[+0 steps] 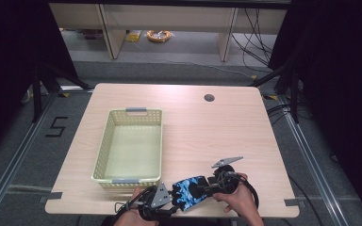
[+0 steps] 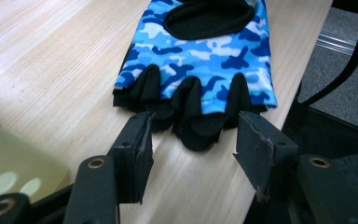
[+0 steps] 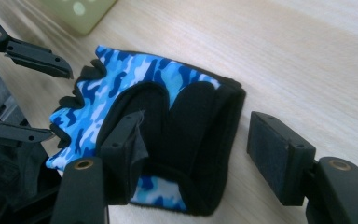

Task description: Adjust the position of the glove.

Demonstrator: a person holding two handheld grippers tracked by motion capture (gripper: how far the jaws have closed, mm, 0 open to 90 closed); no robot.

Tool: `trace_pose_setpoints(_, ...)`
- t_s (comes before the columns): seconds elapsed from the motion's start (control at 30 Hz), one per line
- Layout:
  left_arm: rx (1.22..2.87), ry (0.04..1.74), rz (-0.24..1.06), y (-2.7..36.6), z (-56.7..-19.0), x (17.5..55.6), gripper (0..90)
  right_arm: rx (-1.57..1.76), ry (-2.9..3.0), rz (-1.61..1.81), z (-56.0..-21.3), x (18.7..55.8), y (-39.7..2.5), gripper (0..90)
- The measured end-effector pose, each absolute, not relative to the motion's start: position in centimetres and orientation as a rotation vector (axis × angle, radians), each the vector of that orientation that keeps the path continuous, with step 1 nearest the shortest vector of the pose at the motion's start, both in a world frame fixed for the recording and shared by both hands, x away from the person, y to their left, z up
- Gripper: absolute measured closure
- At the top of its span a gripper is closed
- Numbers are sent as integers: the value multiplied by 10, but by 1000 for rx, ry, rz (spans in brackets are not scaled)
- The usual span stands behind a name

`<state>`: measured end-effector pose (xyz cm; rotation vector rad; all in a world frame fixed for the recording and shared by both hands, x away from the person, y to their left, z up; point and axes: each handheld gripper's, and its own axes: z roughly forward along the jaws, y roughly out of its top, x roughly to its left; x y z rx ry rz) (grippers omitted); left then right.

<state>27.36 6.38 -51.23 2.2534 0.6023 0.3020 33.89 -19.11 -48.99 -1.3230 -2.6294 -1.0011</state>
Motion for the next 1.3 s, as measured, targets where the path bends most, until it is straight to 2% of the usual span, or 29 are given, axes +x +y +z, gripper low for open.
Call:
trace_pose_setpoints(0.27, 2260, 597, 288, 56, -516, 275, 492, -1335, -2594, -1007, -496, 336, -186, 502)
trace_pose_setpoints(0.5, 2254, 544, 276, 56, -518, 275, 670, -1326, -2484, -1096, -504, 334, -192, 636)
trace_pose_setpoints(0.57, 2258, 533, 347, 56, -518, 274, 727, -1323, -2471, -1114, -505, 334, -194, 658)
trace_pose_setpoints(0.7, 2266, 514, 367, 54, -518, 273, 786, -1329, -2504, -1107, -504, 331, -193, 682)
trace_pose_setpoints(0.97, 2266, 508, 363, 54, -517, 273, 811, -1305, -2522, -1152, -503, 328, -194, 759)
trace_pose_setpoints(1.3, 2248, 490, 395, 57, -511, 268, 823, -1301, -2549, -1178, -494, 321, -192, 800)
